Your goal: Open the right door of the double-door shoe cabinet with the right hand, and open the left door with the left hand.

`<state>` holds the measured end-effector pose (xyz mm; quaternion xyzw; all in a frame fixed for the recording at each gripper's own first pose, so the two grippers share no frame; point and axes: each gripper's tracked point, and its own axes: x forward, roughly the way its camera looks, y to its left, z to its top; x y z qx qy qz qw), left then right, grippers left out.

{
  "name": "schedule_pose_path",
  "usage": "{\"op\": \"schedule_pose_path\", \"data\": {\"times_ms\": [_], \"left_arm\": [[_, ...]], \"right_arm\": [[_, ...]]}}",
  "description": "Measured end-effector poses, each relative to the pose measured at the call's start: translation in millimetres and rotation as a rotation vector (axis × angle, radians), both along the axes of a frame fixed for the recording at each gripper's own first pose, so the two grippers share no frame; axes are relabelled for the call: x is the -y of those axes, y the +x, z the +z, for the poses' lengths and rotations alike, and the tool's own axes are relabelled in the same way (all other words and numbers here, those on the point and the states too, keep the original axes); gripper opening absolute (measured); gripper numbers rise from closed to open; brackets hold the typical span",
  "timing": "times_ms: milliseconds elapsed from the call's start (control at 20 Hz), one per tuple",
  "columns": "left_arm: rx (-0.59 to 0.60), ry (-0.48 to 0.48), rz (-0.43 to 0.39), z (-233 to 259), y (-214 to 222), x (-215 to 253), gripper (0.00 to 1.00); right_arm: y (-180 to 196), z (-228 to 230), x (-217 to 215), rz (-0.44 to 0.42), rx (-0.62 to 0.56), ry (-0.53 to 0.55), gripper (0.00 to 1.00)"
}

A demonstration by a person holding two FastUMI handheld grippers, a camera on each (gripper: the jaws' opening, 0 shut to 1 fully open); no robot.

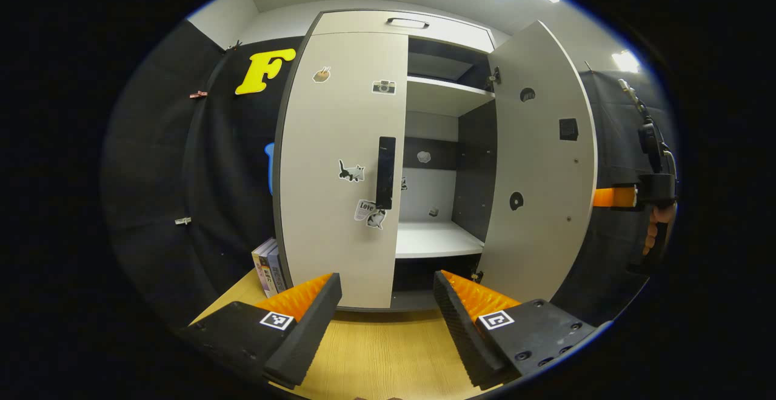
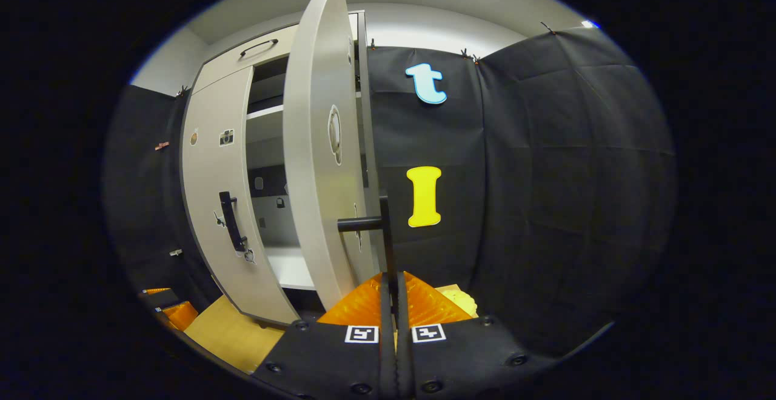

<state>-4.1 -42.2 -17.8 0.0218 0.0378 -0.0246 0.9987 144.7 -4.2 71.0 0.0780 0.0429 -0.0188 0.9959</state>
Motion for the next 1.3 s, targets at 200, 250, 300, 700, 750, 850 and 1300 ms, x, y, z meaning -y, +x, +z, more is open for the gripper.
{"op": "schedule_pose_path", "data": {"times_ms": [200,250,300,700,750,850,1300], "left_arm": [[-0.008,0.004,-0.014,-3.3,5.4,2.2,0.95],[-0.004,0.009,-0.019,-2.9,6.8,2.3,0.95],[0.001,0.013,-0.024,-1.6,7.0,2.8,0.95],[0.020,0.009,-0.035,1.7,10.7,-8.4,0.95],[0.021,0.014,-0.030,1.5,11.5,-13.6,0.95],[0.027,0.020,-0.015,2.9,13.0,-26.2,0.95],[0.062,0.014,0.023,24.3,33.8,-63.9,0.95]], "right_arm": [[-8.9,-3.4,2.4,-0.011,-0.014,0.000,0.06],[-12.3,-4.8,3.8,-0.018,-0.021,-0.008,0.06],[-16.7,-5.4,3.1,-0.020,-0.024,-0.007,0.05],[-45.6,3.6,-38.2,-0.005,0.002,0.042,0.05],[-48.6,7.1,-52.9,0.003,0.014,0.048,0.05],[-48.1,1.8,-78.4,0.030,0.013,0.058,0.08],[-20.8,-36.9,-147.0,0.096,-0.041,0.013,0.80]]}}
